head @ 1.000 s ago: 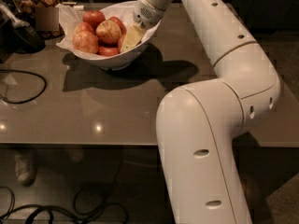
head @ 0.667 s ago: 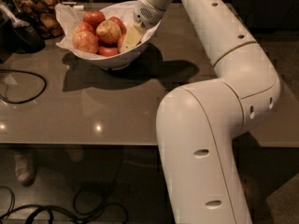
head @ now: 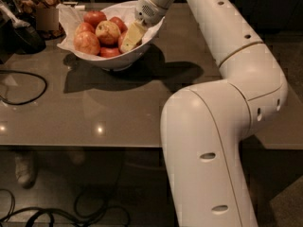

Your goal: Pick apple from white bowl

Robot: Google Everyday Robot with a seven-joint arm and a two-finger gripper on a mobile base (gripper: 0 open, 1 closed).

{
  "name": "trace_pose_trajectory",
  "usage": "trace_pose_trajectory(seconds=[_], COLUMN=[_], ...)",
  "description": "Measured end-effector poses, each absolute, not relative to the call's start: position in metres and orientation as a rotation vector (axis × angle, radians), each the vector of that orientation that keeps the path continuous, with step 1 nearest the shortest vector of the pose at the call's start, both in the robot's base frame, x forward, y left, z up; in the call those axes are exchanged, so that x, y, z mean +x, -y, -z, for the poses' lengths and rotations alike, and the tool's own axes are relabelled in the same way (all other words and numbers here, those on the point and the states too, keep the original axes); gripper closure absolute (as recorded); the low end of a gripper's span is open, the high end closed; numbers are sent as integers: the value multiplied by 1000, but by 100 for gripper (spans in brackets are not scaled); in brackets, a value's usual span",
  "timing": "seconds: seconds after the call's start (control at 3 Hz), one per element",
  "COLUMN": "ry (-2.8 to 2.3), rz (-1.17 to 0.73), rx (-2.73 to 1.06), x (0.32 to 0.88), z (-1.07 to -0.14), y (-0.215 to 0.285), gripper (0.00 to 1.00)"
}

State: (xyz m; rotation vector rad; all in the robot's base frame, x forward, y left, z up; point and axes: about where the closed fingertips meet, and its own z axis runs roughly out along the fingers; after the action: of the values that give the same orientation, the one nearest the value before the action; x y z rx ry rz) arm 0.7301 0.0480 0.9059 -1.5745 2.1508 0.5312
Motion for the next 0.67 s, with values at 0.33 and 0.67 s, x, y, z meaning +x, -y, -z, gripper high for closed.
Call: trace_pose_trajectory(seconds=[0.33, 0.67], ry=[-2145, -2138], rz=[-538, -519], rx=[-1528, -1515], x=[729, 723], z=[-919, -937], y=[-44, -44], gripper=[100, 100])
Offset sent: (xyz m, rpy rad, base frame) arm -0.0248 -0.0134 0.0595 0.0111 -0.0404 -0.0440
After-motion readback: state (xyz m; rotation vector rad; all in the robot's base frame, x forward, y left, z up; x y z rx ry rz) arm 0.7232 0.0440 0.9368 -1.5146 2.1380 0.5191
